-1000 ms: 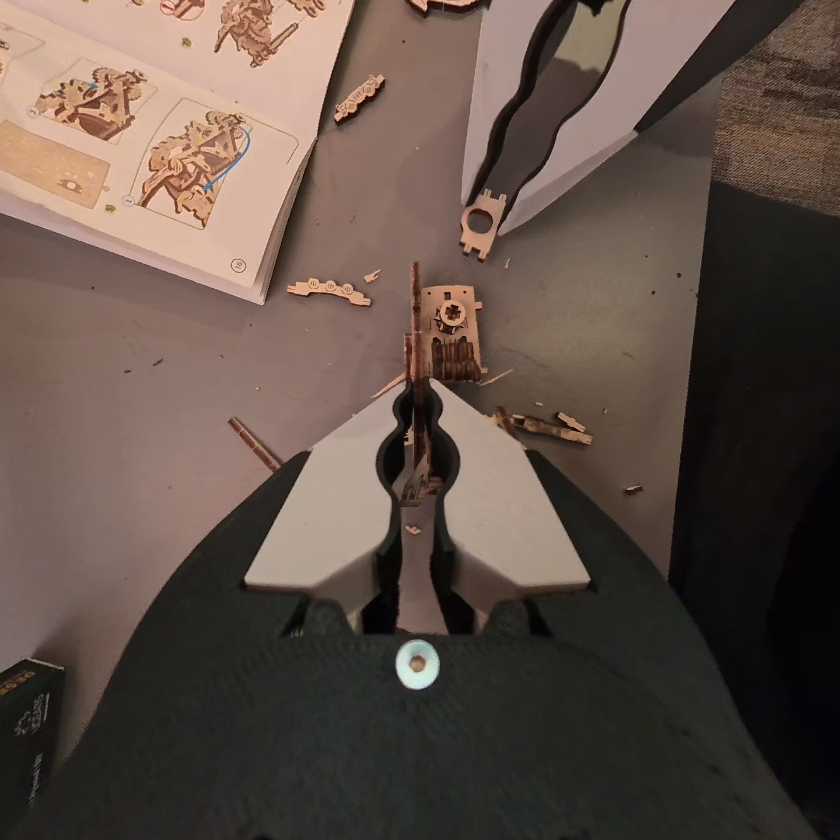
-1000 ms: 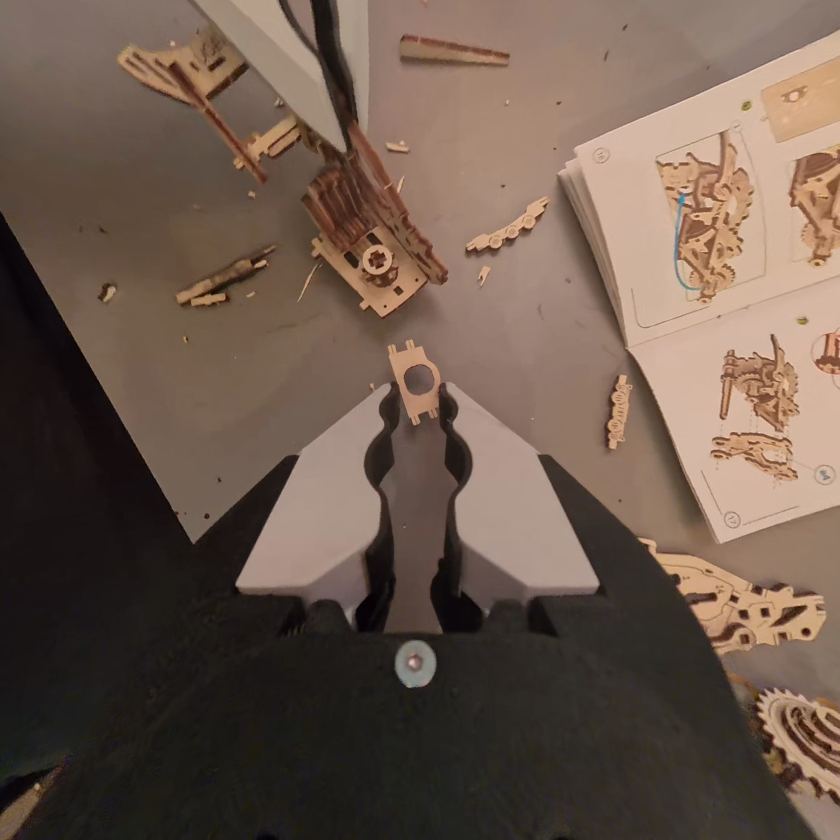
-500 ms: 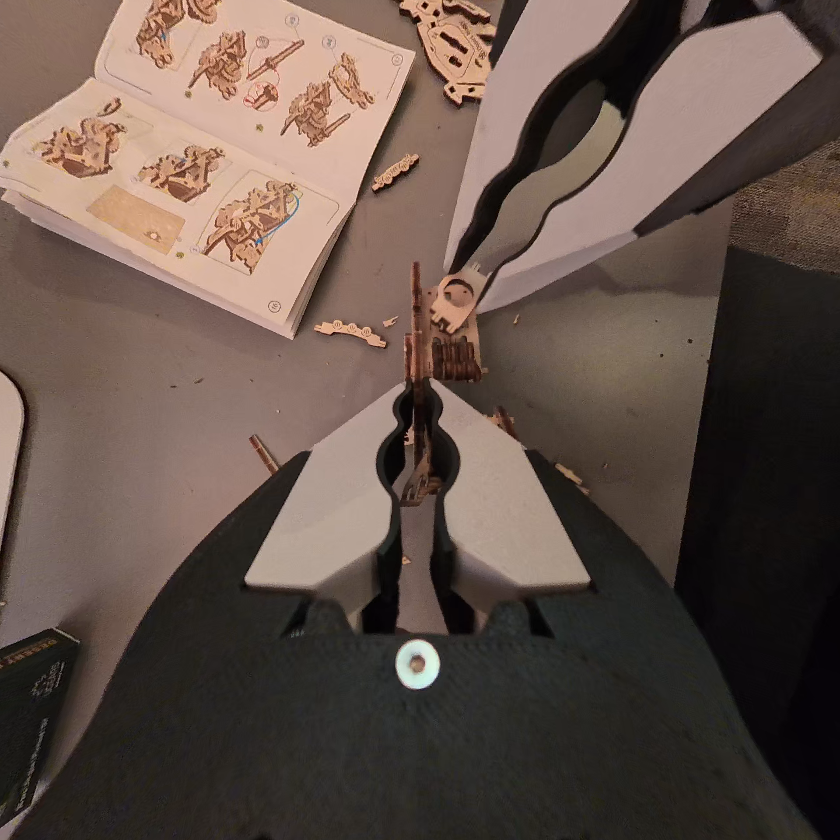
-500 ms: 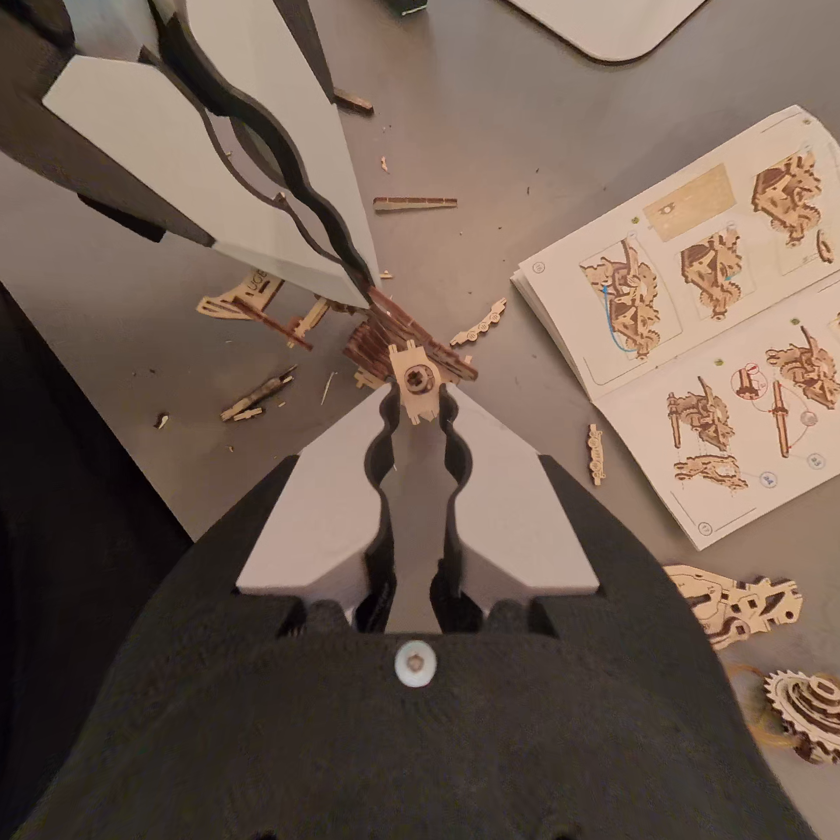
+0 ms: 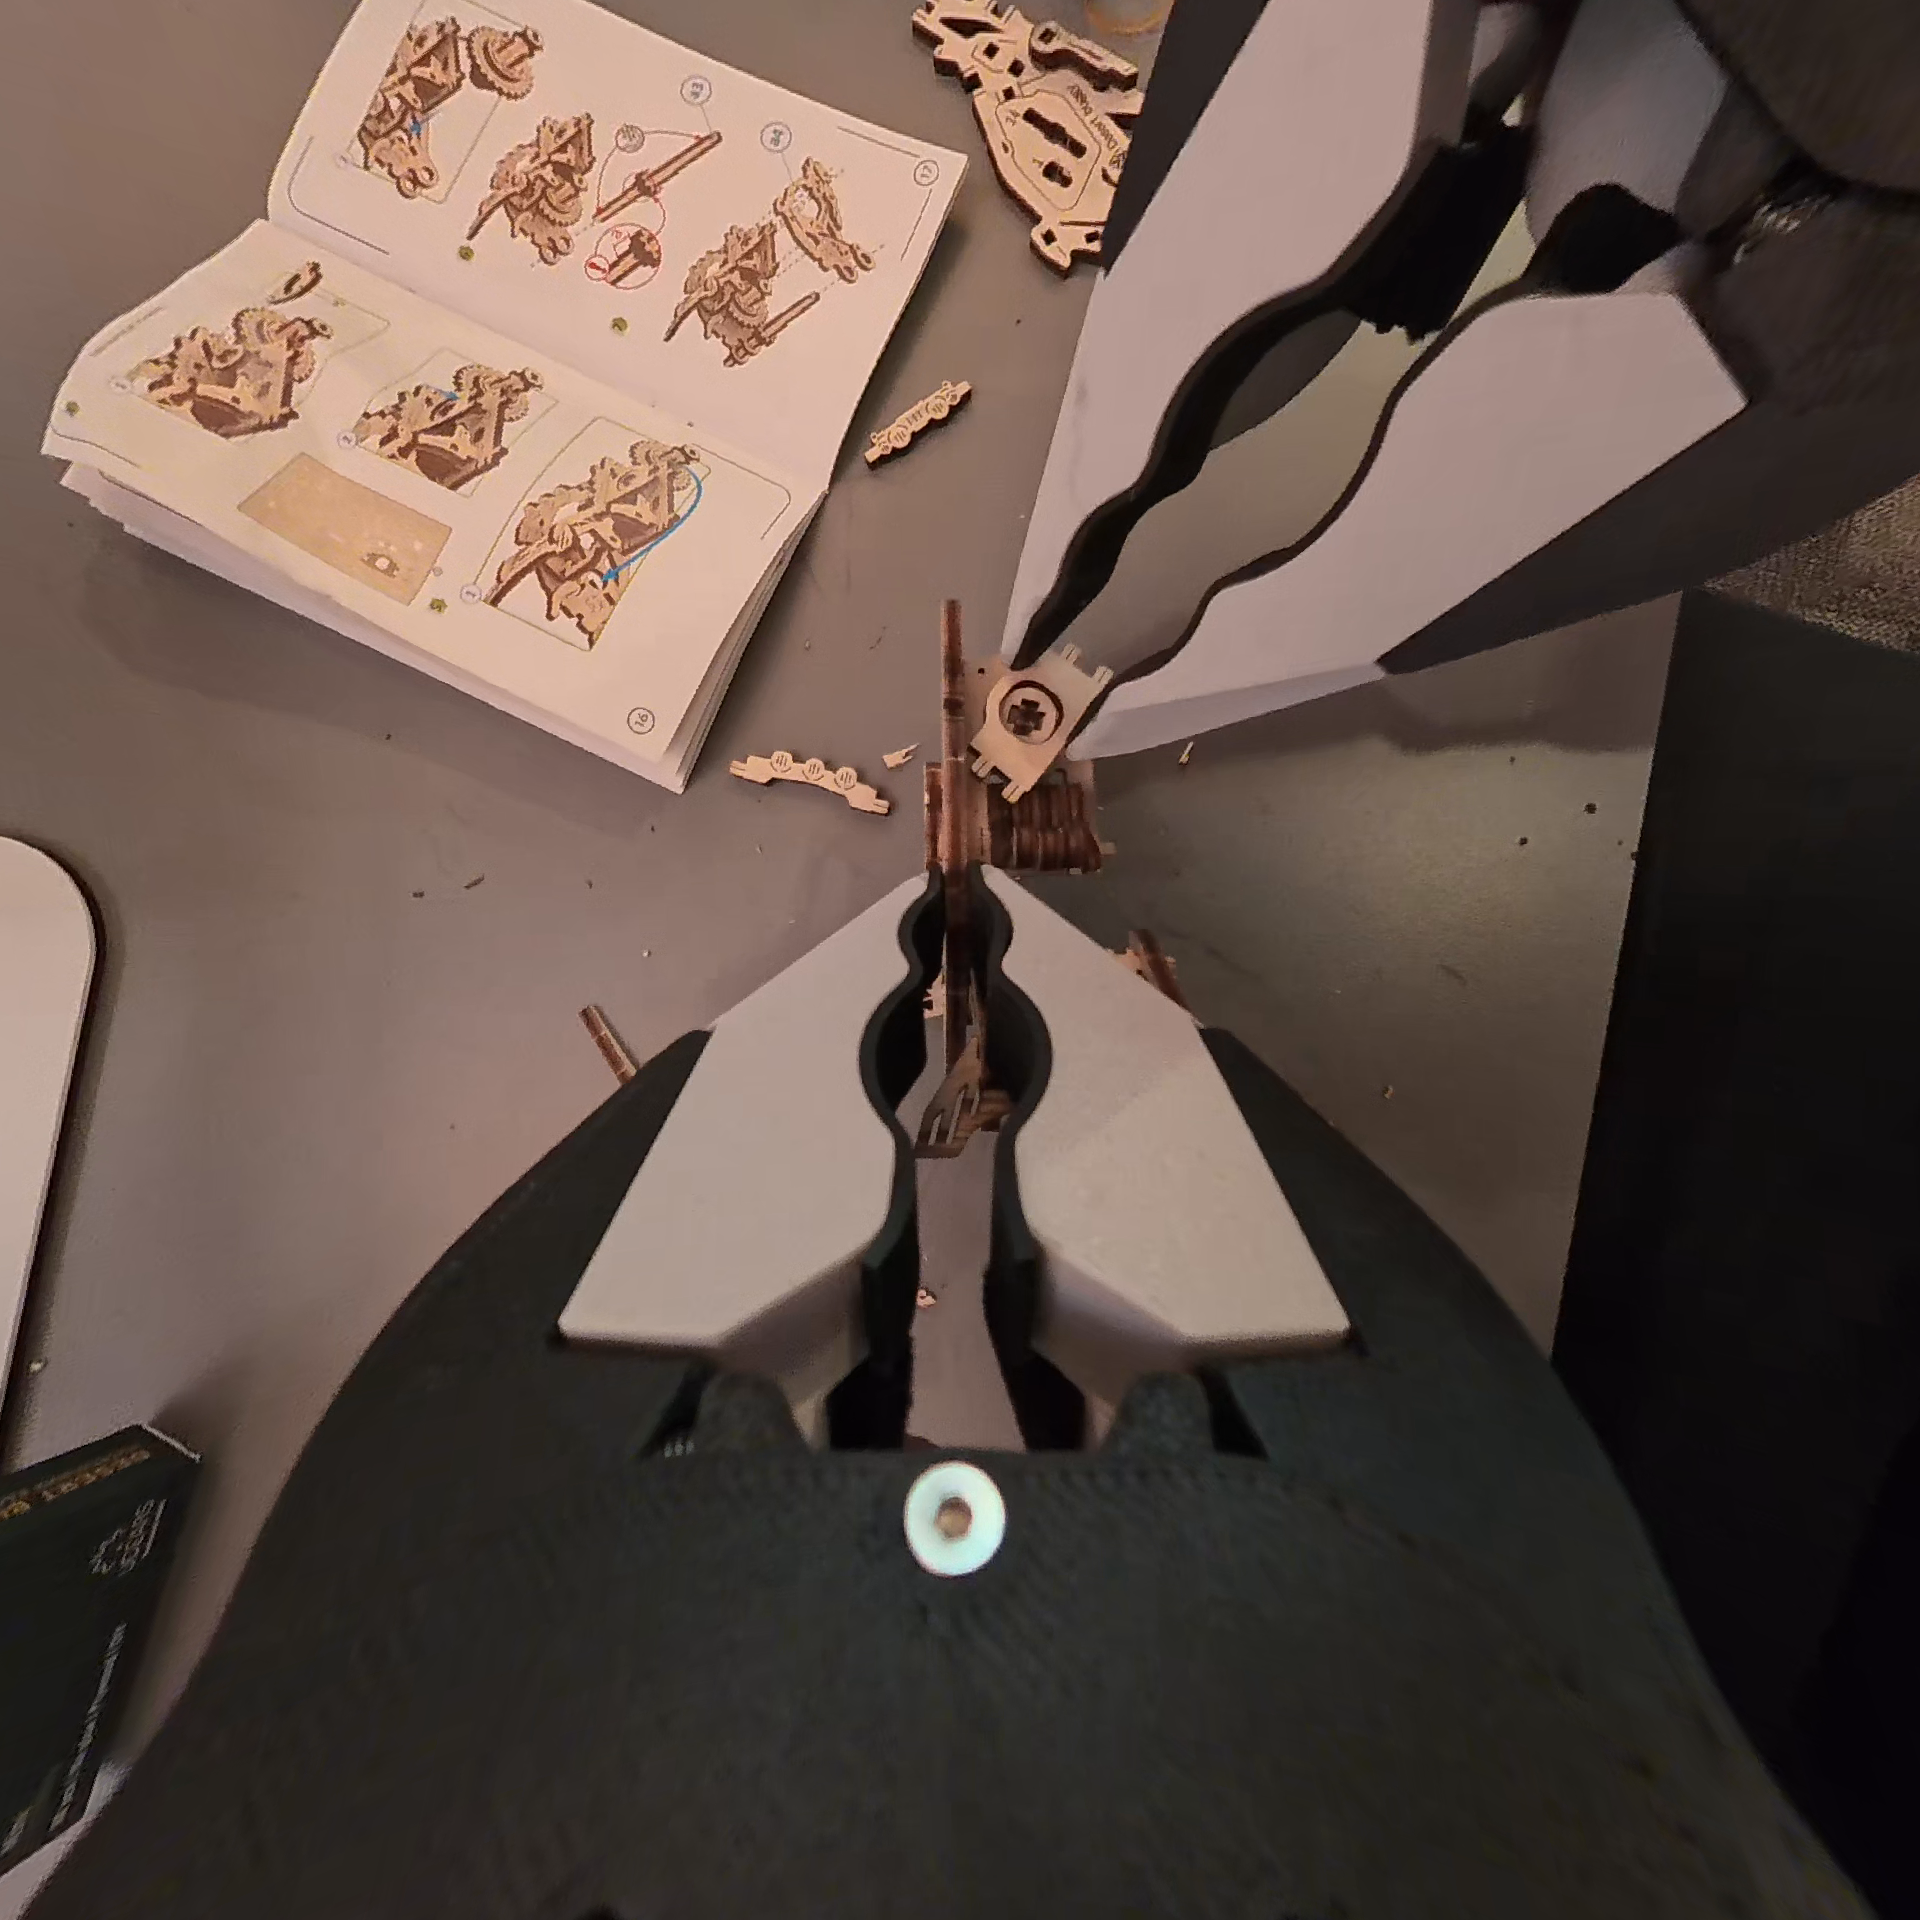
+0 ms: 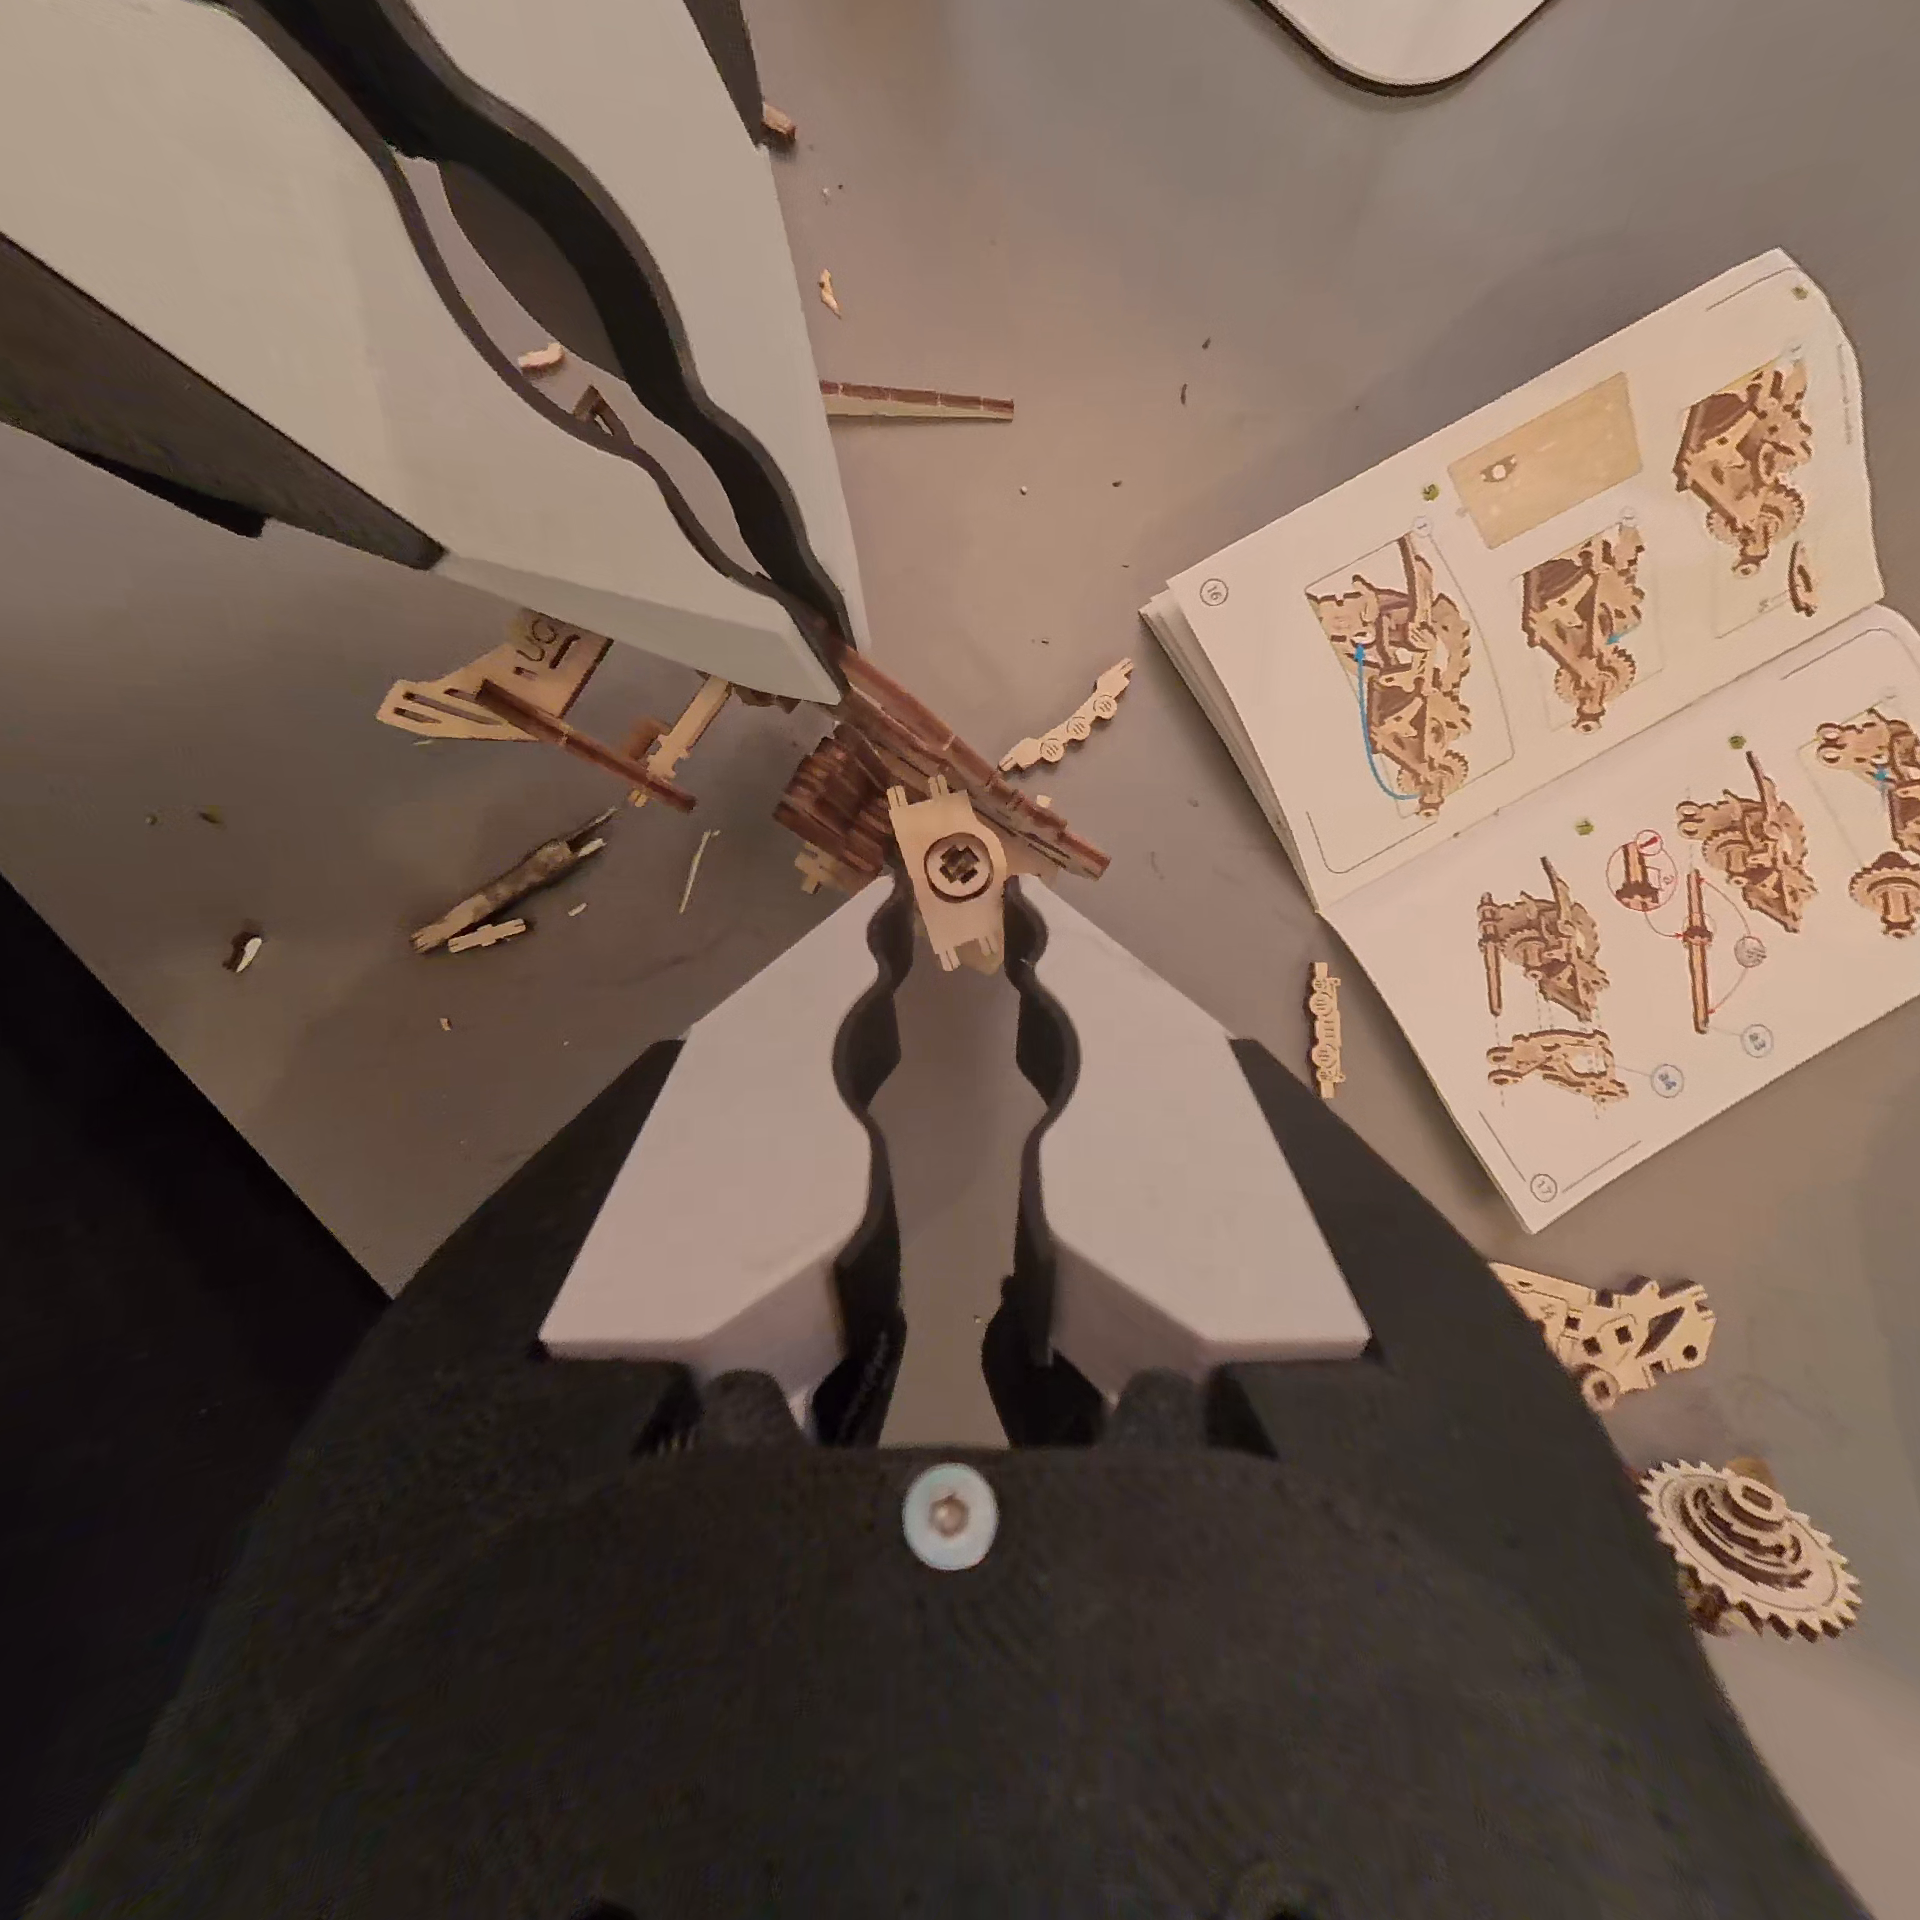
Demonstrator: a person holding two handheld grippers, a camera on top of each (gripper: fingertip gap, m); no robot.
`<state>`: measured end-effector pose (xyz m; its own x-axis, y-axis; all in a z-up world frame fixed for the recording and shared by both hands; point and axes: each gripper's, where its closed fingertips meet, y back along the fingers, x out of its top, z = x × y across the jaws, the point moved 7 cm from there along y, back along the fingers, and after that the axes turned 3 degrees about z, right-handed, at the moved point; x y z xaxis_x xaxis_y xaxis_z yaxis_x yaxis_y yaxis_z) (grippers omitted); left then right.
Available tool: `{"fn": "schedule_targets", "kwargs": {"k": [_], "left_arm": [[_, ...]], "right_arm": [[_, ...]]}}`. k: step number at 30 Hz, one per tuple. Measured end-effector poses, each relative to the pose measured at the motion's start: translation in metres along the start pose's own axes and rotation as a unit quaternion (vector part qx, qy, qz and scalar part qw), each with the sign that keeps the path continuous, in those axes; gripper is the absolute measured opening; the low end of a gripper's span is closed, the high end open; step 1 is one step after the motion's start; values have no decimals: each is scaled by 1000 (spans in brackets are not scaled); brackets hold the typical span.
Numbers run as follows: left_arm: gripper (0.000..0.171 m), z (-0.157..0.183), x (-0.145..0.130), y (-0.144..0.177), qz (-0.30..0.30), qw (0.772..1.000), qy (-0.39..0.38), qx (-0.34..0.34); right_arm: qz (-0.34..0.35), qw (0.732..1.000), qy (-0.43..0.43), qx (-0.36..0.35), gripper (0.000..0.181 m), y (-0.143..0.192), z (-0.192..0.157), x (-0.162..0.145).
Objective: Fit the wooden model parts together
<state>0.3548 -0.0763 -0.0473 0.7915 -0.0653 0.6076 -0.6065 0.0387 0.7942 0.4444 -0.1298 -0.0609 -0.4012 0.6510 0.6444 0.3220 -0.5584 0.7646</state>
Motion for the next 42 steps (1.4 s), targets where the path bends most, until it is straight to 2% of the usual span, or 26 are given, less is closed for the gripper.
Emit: {"fn": "schedule_targets", "kwargs": {"k": [6, 15, 21, 29, 42], "left_arm": [[0, -1, 0, -1, 3, 1000, 4, 3], [0, -1, 3, 1, 12, 1000, 5, 2], [0, 0, 3, 2, 14, 1000, 5, 0], [0, -2, 3, 3, 16, 1000, 9, -1], [1, -2, 6, 0, 16, 1000, 12, -6]], "right_arm": [[-9, 1000, 2, -24, 14, -1, -1, 1], [4, 1000, 16, -11, 24, 4, 0, -1], [34, 999, 8, 3, 31, 15, 4, -2], [81, 996, -17, 10, 33, 32, 8, -20], [108, 994, -20, 17, 35, 29, 13, -20]]}}
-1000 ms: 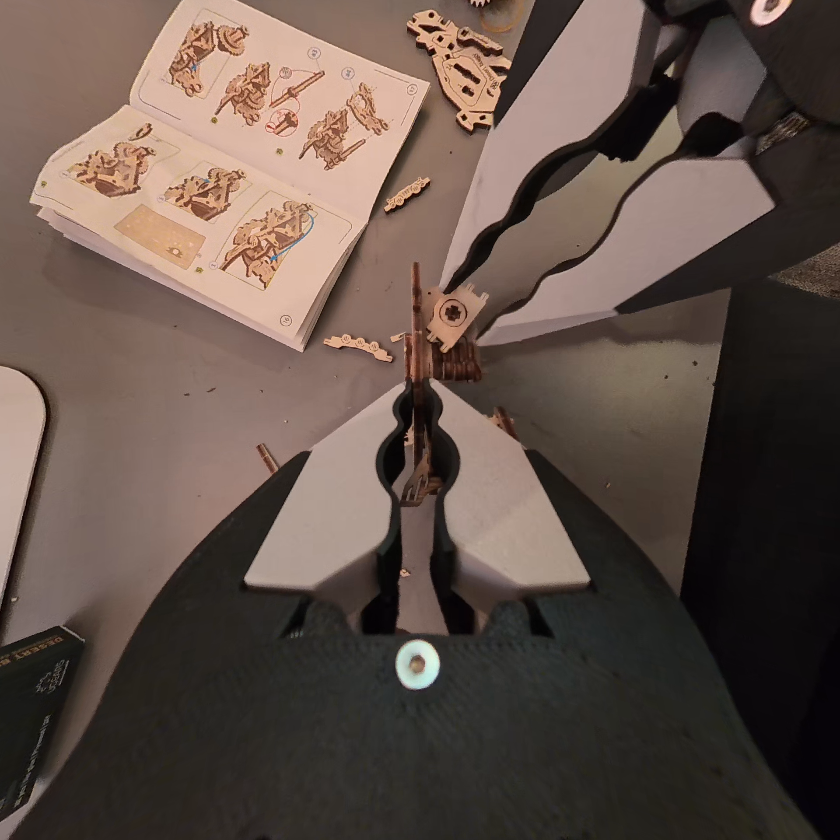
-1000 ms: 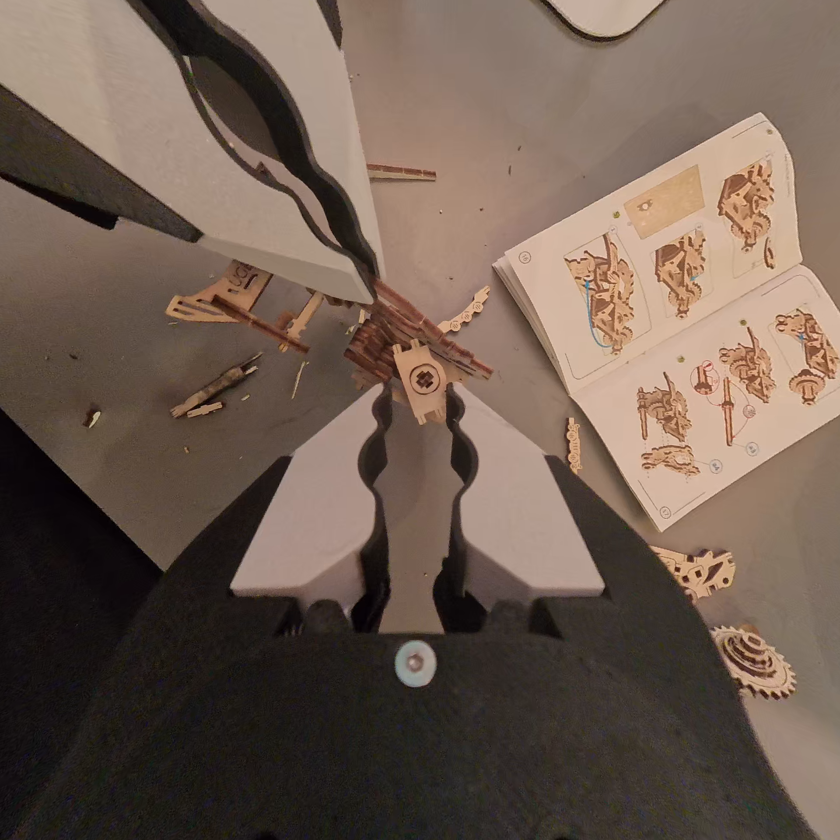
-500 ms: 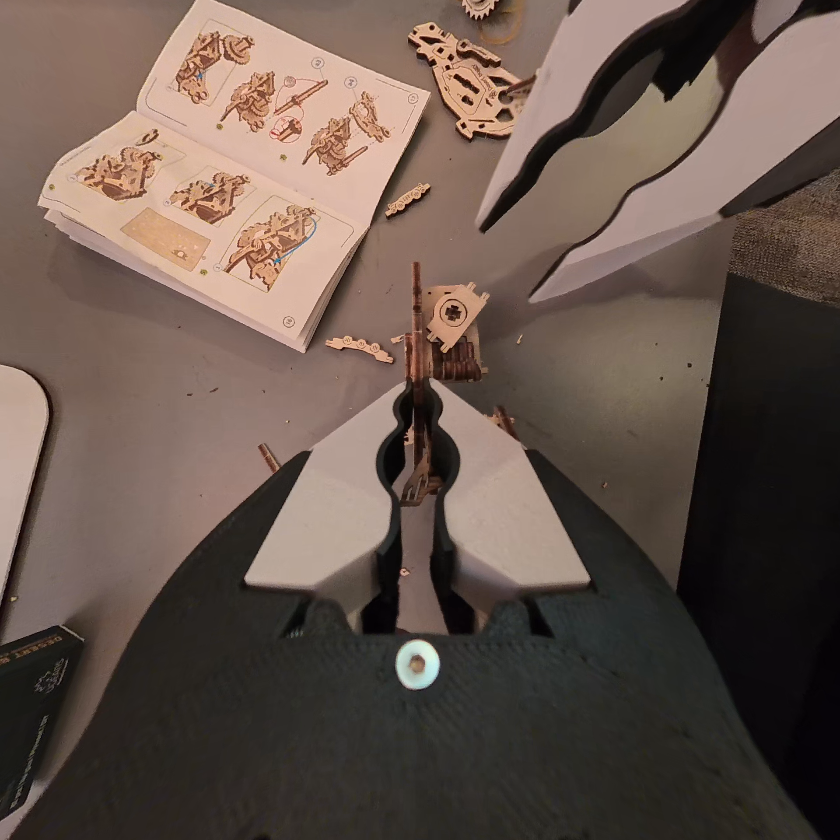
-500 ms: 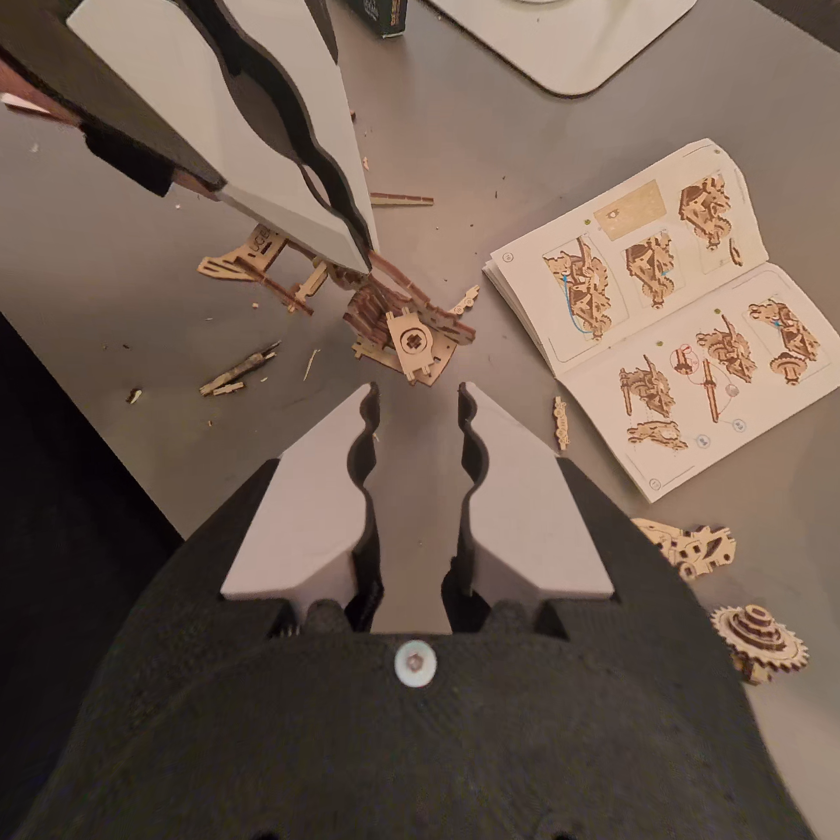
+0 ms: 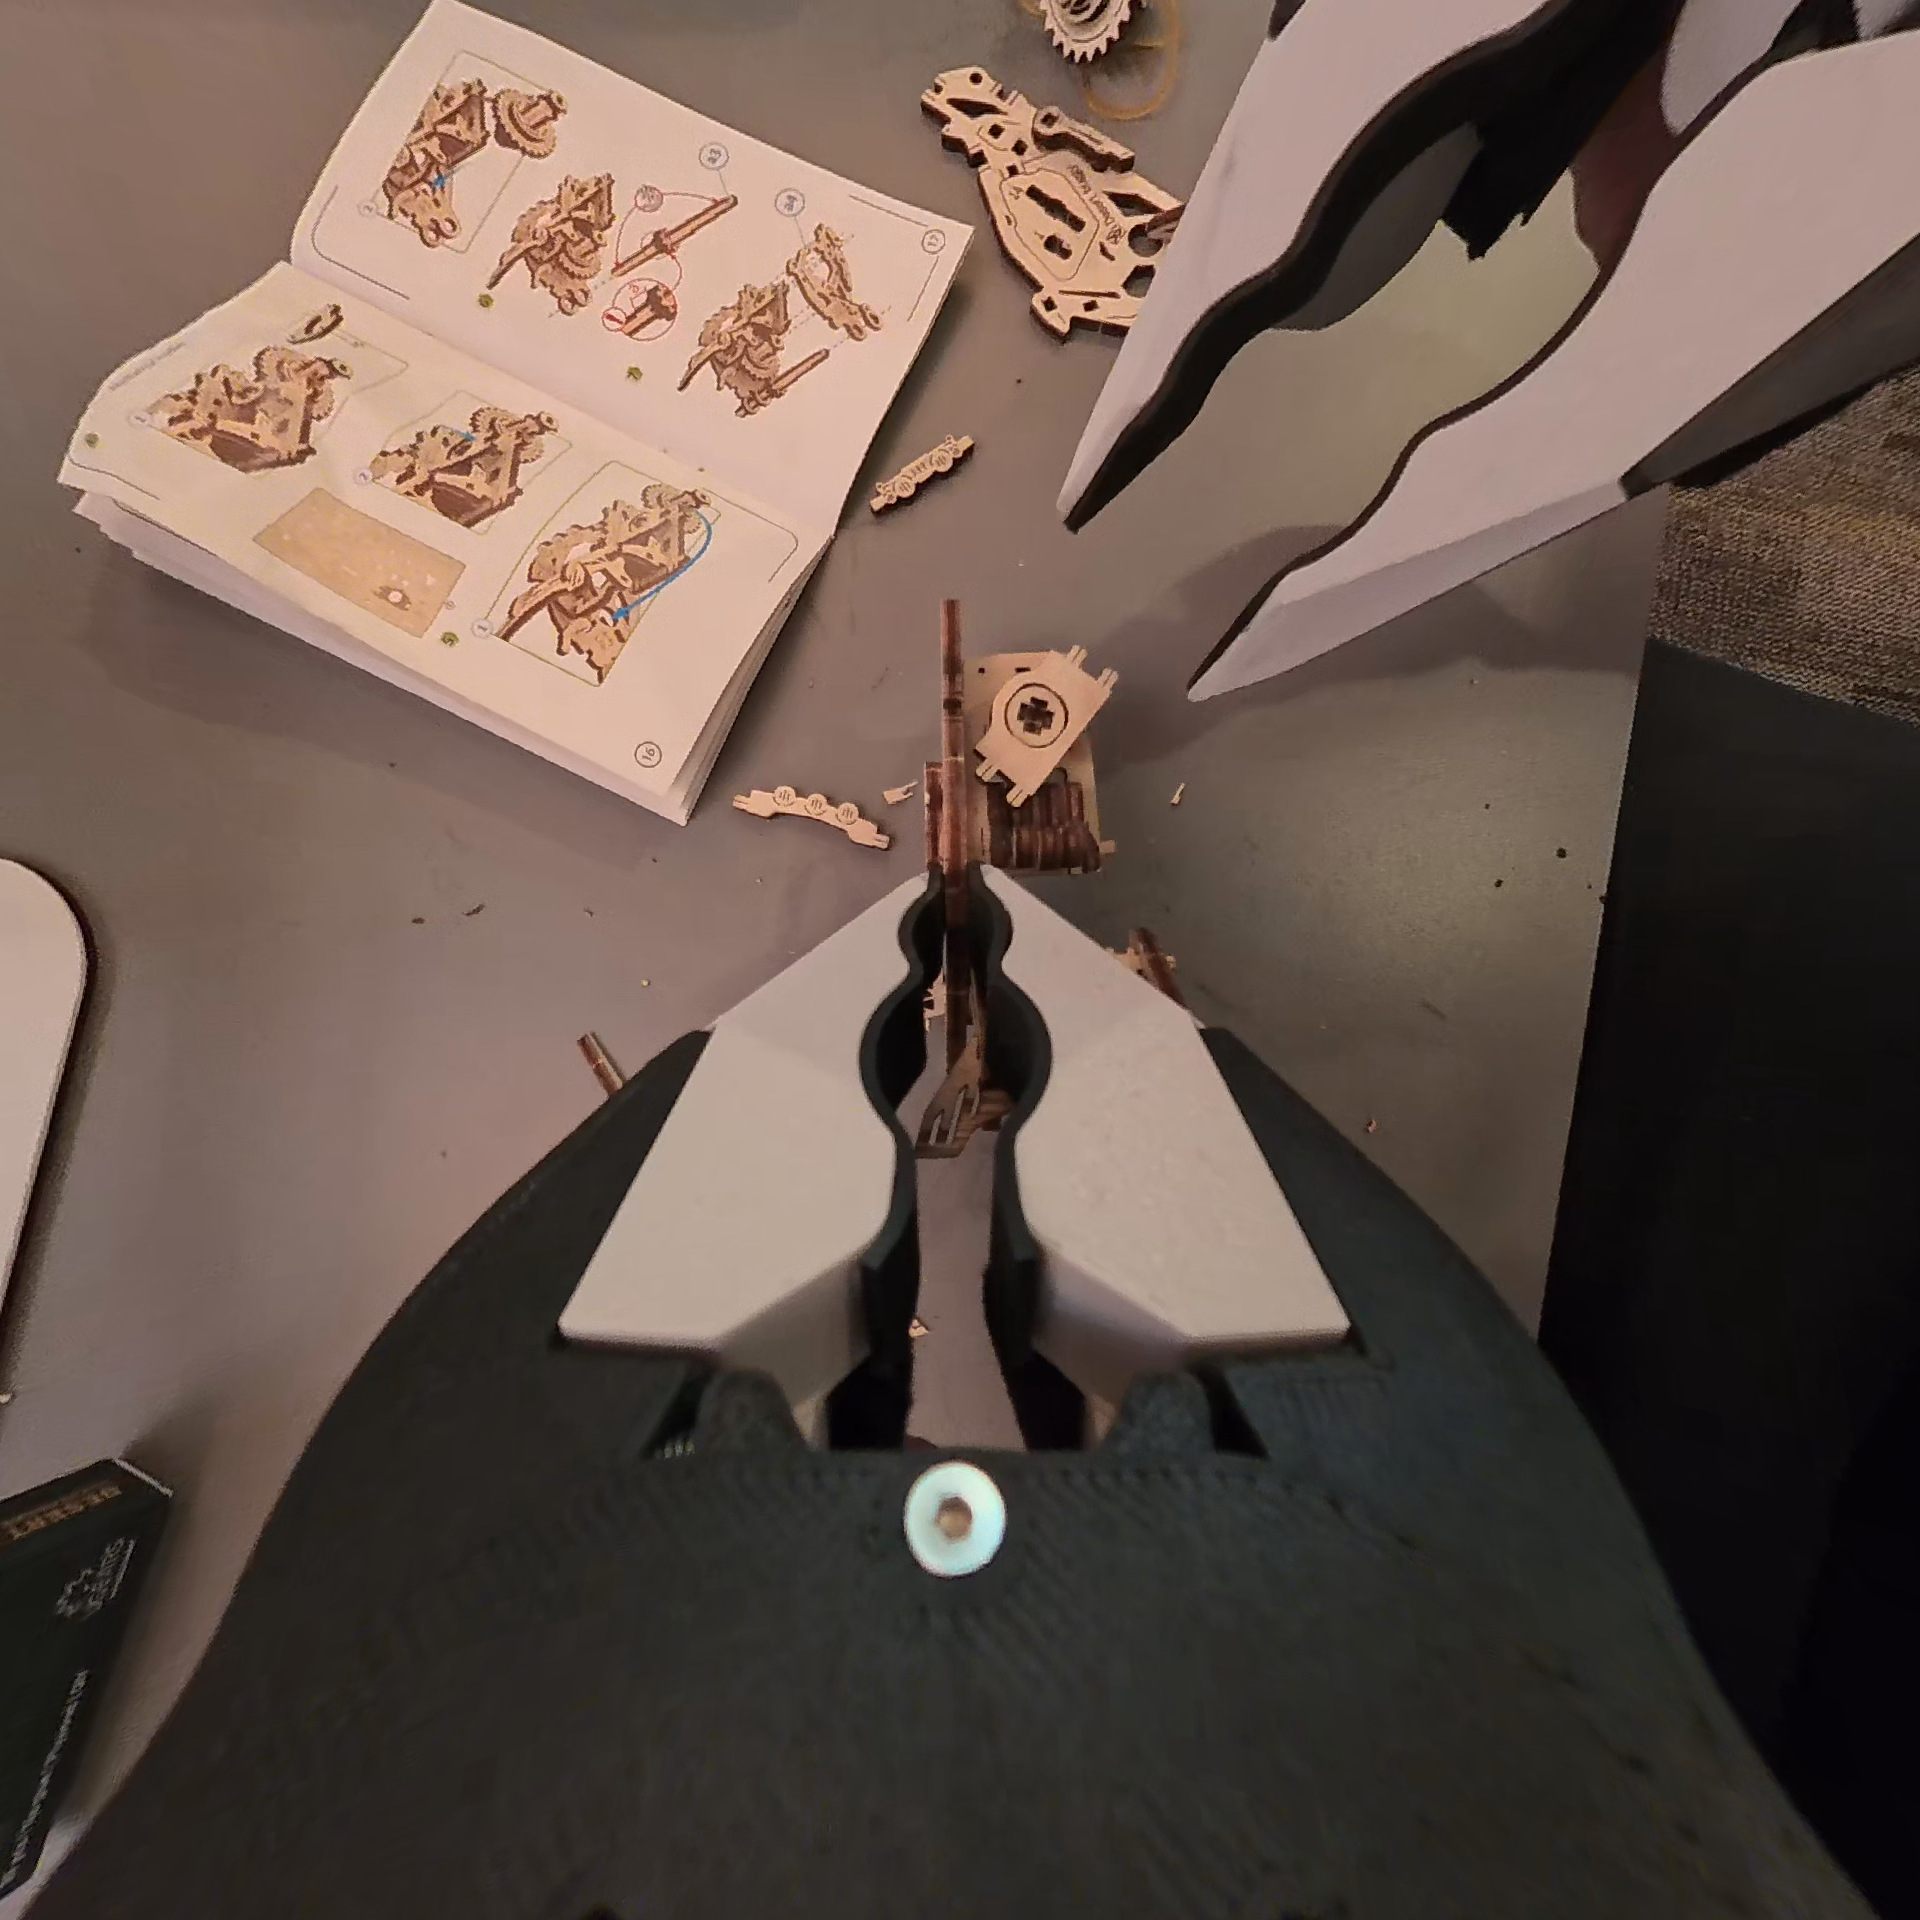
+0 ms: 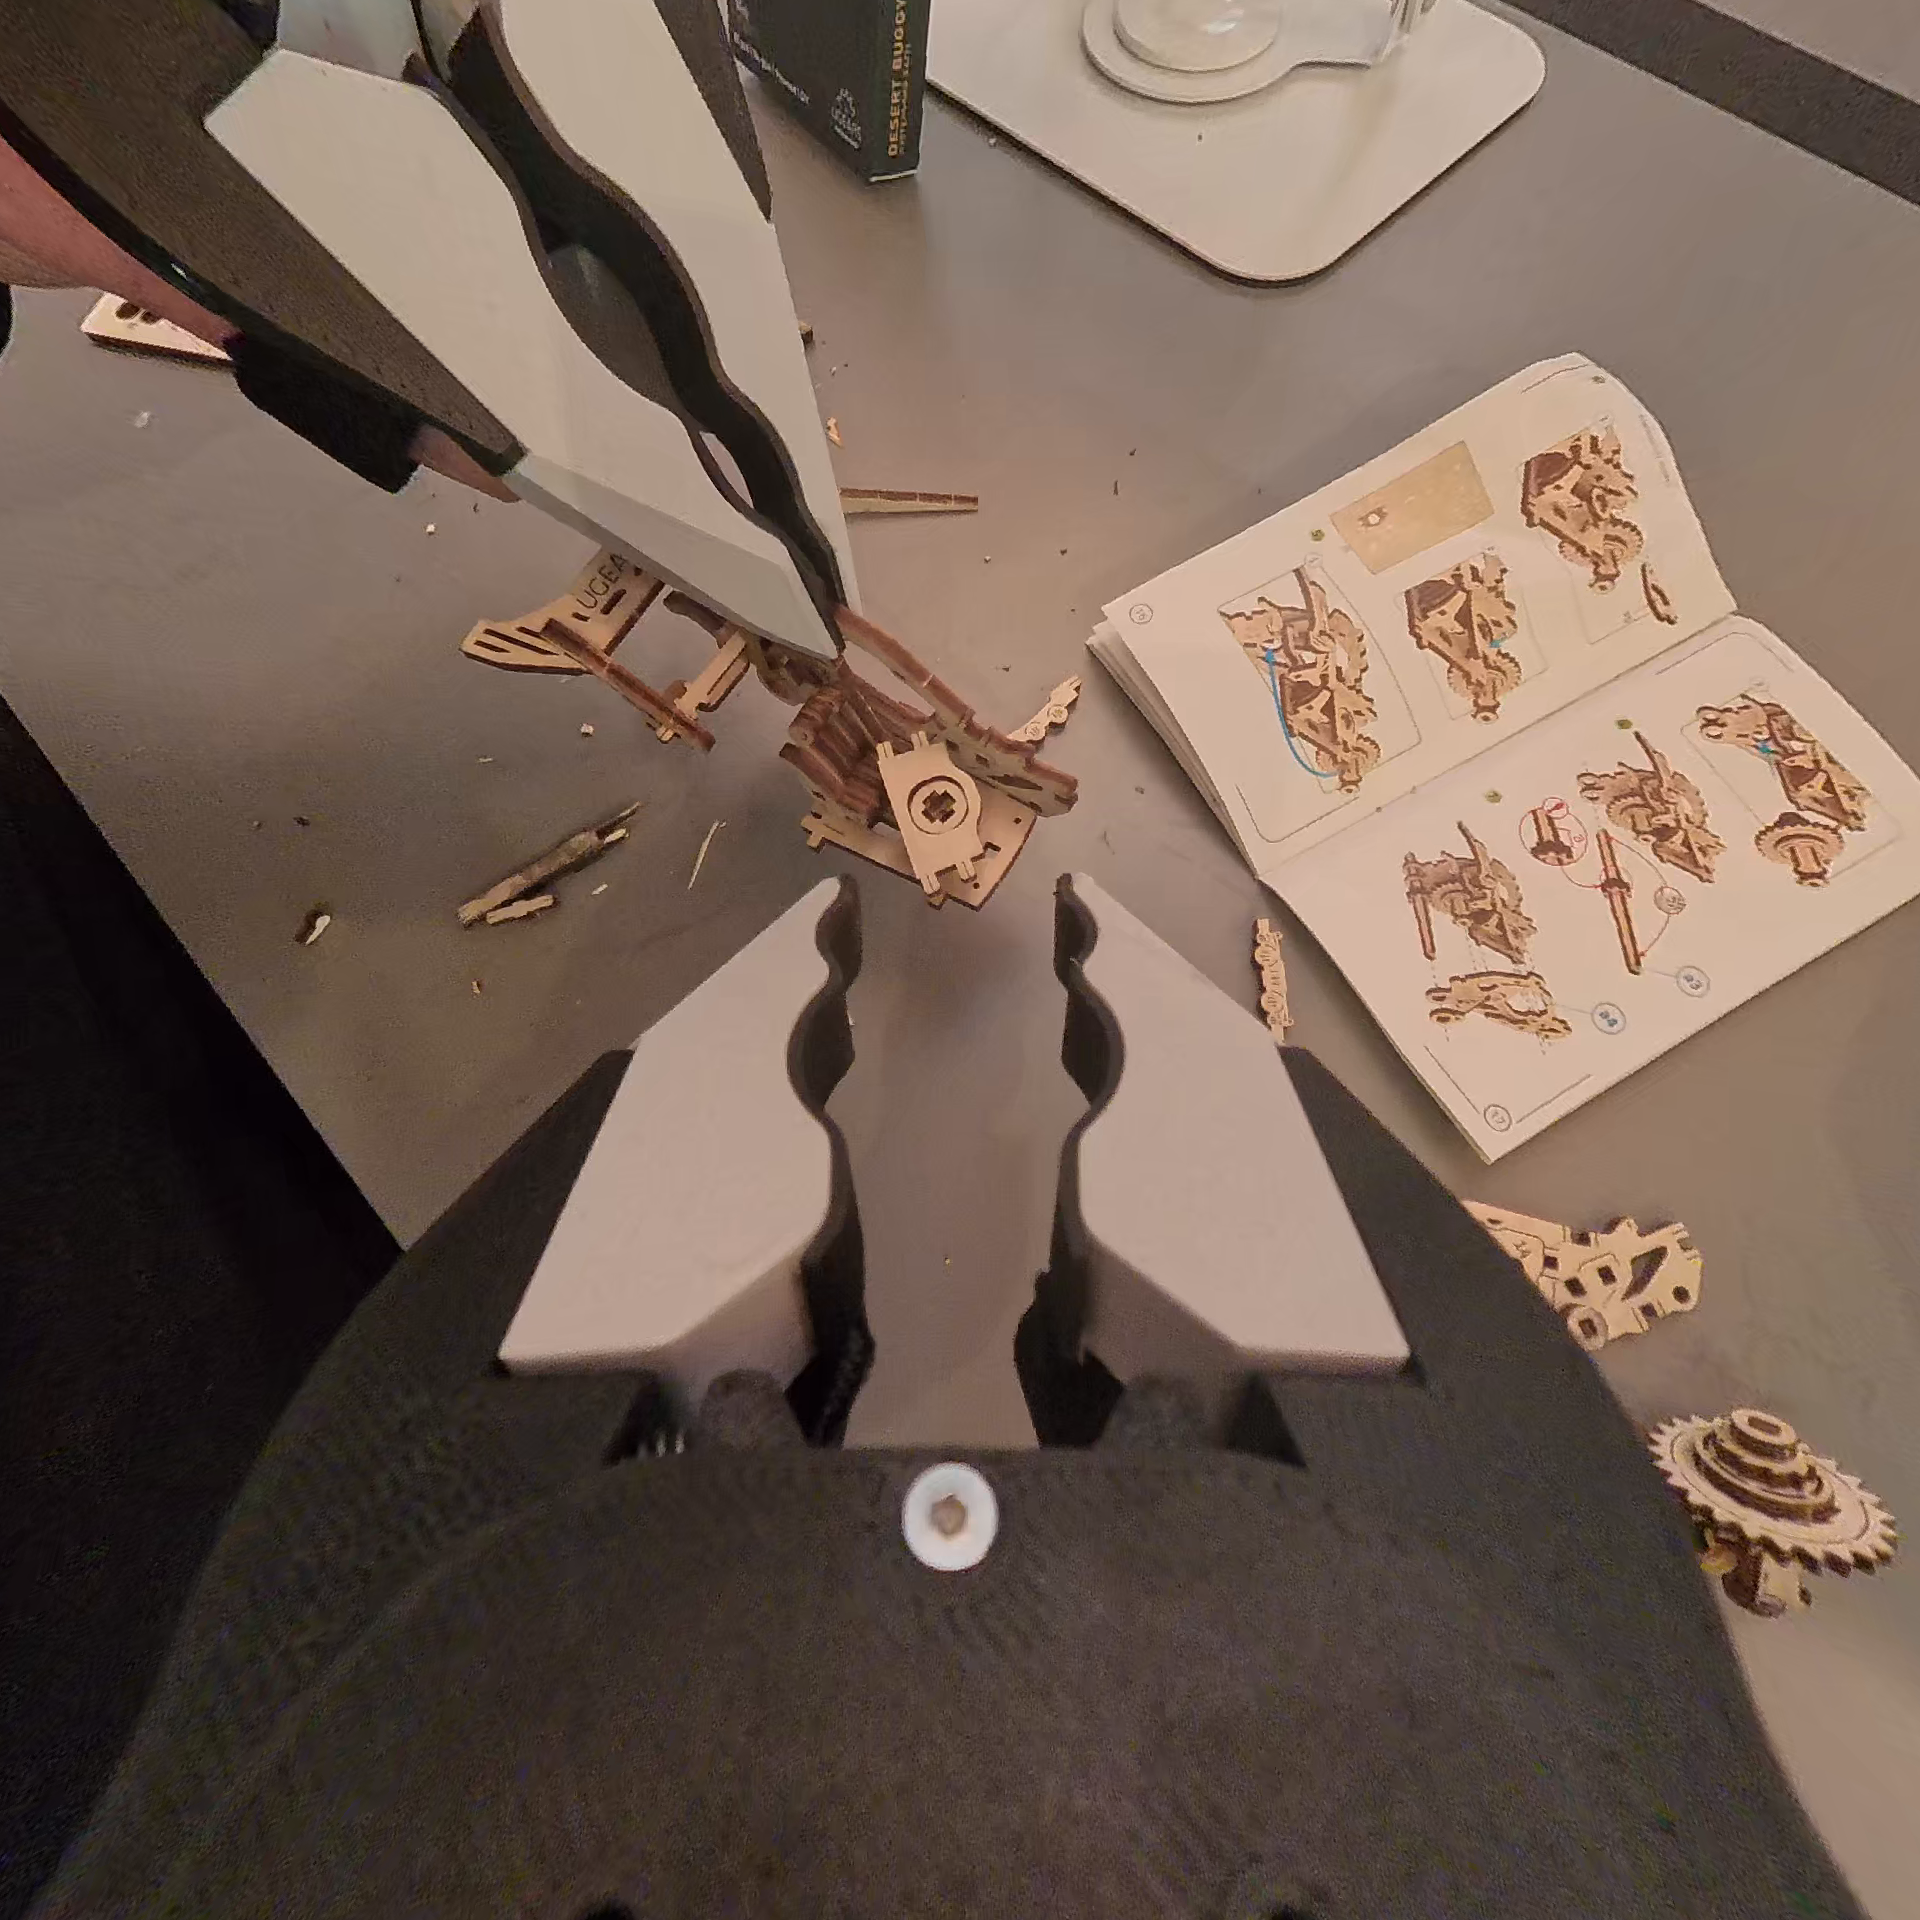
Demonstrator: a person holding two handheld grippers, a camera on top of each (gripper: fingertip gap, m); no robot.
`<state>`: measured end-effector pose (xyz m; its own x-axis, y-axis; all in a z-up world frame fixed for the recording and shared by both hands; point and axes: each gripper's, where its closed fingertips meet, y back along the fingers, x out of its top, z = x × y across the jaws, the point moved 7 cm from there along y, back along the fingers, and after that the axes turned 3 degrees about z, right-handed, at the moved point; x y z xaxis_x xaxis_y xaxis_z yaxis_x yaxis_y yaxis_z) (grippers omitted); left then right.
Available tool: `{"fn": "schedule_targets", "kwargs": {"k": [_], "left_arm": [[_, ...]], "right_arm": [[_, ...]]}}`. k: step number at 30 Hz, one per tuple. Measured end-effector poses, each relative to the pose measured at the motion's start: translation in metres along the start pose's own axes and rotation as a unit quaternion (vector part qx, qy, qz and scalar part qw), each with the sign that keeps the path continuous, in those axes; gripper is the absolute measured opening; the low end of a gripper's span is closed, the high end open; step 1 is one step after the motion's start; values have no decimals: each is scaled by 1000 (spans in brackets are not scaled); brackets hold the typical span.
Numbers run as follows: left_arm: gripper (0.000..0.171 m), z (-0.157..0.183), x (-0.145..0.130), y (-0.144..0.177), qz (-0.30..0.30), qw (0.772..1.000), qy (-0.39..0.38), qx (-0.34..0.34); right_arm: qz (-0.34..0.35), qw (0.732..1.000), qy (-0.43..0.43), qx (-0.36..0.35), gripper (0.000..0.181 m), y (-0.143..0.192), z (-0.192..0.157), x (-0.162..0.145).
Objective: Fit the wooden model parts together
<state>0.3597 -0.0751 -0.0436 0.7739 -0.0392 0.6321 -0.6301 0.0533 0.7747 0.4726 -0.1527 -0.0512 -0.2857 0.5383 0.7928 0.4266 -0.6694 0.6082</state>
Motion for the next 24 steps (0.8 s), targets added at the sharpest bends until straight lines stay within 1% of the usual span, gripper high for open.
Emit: {"fn": "schedule_targets", "kwargs": {"k": [11, 24], "left_arm": [[0, 1, 3, 0, 3, 1000, 2, -4], [0, 1, 5, 0, 7, 1000, 3, -6]], "right_arm": [[4, 1000, 5, -1, 35, -2, 1, -2], [1, 1000, 29, 1, 34, -6, -3, 0]]}}
